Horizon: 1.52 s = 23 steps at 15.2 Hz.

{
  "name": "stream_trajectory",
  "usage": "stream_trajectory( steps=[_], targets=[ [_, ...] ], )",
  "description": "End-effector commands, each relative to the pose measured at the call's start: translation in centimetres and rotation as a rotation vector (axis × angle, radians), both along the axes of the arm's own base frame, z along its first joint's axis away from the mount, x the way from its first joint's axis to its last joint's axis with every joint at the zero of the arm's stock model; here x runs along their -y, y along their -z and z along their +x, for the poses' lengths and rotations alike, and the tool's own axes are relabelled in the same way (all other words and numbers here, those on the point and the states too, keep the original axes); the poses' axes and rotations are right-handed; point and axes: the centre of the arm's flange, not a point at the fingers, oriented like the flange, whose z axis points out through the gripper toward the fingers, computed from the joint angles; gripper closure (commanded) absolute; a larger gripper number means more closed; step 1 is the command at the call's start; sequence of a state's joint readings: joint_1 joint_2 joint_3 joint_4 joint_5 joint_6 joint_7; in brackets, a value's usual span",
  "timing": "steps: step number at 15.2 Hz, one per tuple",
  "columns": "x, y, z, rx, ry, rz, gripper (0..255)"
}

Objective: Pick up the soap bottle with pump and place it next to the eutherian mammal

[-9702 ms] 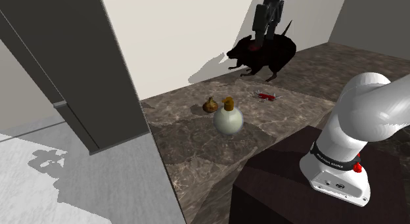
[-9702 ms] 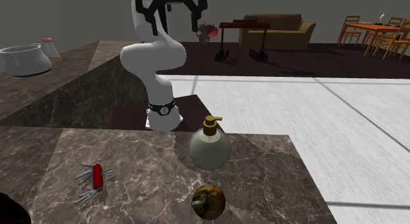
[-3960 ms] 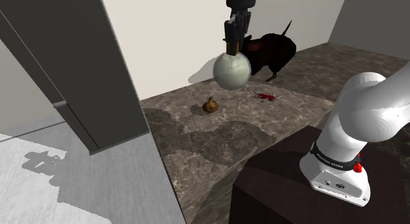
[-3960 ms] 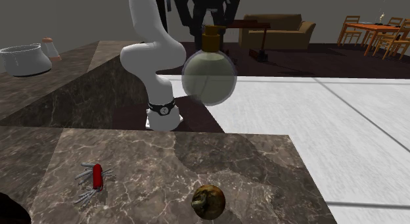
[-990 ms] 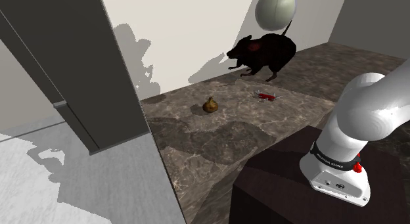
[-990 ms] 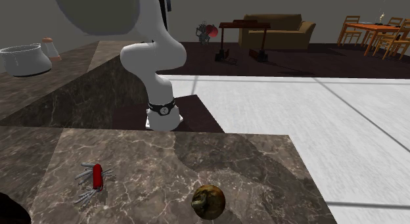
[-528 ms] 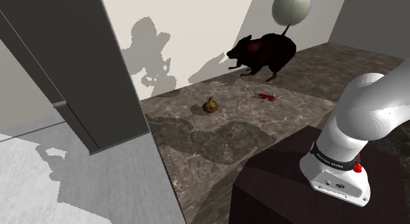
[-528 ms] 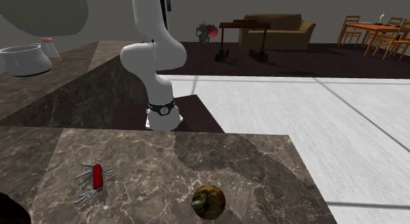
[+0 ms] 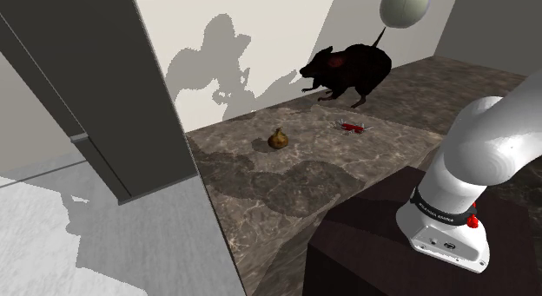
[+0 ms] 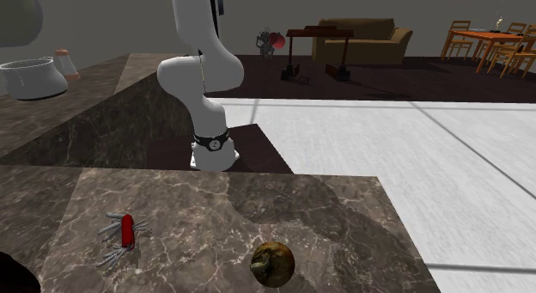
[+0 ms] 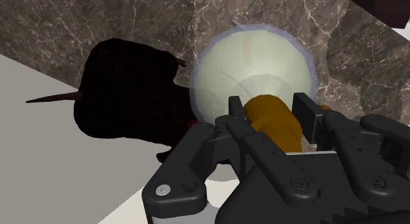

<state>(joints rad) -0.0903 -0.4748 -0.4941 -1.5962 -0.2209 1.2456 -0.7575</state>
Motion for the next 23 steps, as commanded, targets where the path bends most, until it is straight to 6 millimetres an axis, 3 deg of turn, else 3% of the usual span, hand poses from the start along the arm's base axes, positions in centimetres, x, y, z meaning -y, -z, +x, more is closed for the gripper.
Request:
stream_trajectory(
  steps=[1,16,23],
  targets=[
    [2.5,0.0,-0.7,0.0,-0.002,-0.001,255],
    [21.6,0.0,-6.0,0.0,-0.002,-0.001,255],
    [22.2,3.2,-6.2,0.0,-0.002,-0.001,255]
  ],
)
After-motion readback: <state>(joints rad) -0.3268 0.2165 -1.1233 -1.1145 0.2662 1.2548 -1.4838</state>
